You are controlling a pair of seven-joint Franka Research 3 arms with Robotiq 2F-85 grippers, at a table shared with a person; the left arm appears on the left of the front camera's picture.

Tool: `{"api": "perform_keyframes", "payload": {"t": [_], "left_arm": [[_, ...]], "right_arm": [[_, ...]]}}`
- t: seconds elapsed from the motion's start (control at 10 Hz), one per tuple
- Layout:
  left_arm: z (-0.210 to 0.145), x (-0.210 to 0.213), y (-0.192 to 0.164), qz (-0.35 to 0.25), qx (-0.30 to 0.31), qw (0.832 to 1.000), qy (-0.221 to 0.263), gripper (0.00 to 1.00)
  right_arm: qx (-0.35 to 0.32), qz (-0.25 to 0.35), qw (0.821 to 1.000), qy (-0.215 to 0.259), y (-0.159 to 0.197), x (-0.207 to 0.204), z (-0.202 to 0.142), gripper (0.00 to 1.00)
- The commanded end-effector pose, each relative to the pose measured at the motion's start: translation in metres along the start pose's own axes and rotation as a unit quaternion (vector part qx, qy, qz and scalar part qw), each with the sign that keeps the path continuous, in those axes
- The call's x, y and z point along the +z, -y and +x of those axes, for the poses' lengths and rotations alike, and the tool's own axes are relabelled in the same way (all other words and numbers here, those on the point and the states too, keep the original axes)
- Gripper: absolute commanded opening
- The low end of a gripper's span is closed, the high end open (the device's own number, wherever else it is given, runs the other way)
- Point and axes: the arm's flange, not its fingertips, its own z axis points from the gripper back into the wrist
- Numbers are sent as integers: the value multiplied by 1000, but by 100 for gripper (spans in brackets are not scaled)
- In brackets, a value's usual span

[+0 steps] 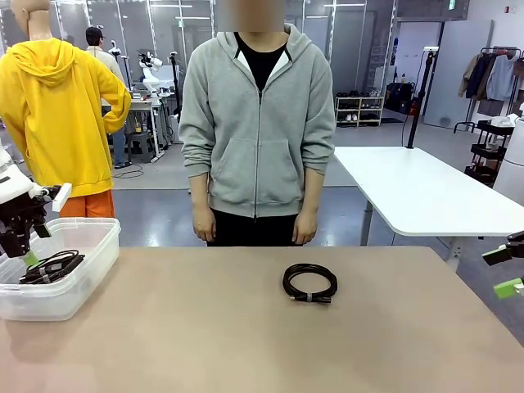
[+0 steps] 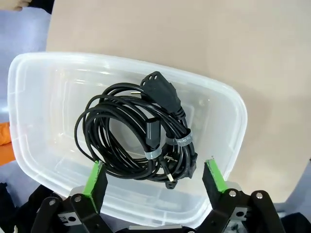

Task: Organize and store the cables.
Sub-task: Place the USB Extension Cable into the Organizing box.

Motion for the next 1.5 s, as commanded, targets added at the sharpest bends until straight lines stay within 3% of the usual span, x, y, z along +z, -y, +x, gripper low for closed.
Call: {"api": "perform_keyframes", "payload": {"t": [0.0, 1.4], "left_arm": [[-3, -7, -6, -5, -12, 1000, -1, 100], [-3, -7, -6, -5, -12, 1000, -1, 100]], "right_arm": [[-2, 2, 1000, 5, 0, -1, 2, 100], [-2, 2, 1000, 5, 0, -1, 2, 100]]}}
